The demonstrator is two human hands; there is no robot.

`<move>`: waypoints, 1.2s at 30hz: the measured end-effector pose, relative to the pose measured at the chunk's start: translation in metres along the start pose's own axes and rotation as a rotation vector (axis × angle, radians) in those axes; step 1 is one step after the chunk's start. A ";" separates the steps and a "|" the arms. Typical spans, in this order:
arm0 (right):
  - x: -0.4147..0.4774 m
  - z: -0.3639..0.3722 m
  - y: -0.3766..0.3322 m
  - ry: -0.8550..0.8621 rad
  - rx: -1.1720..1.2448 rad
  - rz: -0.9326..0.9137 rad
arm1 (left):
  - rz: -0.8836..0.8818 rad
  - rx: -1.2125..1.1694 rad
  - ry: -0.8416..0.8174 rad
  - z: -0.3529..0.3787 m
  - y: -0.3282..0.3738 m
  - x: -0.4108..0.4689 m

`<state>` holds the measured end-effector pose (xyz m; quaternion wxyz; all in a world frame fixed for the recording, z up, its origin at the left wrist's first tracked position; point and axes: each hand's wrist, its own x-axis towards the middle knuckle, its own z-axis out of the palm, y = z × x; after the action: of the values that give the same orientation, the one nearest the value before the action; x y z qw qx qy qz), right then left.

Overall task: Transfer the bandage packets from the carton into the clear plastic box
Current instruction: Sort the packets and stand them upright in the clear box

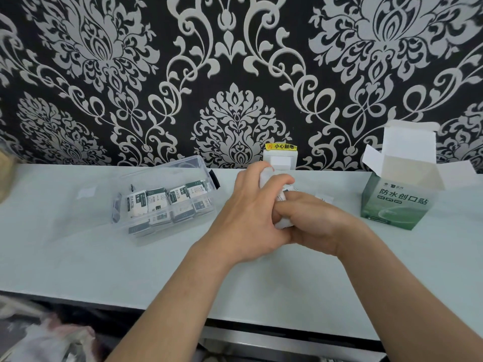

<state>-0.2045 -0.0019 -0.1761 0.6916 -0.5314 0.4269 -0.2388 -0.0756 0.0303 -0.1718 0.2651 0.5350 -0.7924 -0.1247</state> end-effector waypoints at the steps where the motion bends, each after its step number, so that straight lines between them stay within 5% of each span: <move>1: 0.000 0.001 -0.001 0.014 0.020 -0.011 | -0.005 0.004 0.021 -0.001 0.000 0.001; 8: -0.003 0.001 -0.009 0.116 0.056 -0.099 | -0.102 -0.077 0.036 -0.012 -0.003 0.002; 19: -0.013 0.000 -0.011 -0.168 0.093 -0.030 | -0.197 -0.510 0.080 -0.047 -0.031 -0.009; 36: 0.036 0.078 -0.108 -0.044 -0.412 -0.310 | -0.158 -0.495 0.313 -0.145 -0.082 -0.005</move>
<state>-0.1066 -0.0231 -0.0815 0.5330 -0.7252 0.3648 -0.2386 0.0701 0.0146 -0.0923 0.4960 0.5267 -0.6434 -0.2504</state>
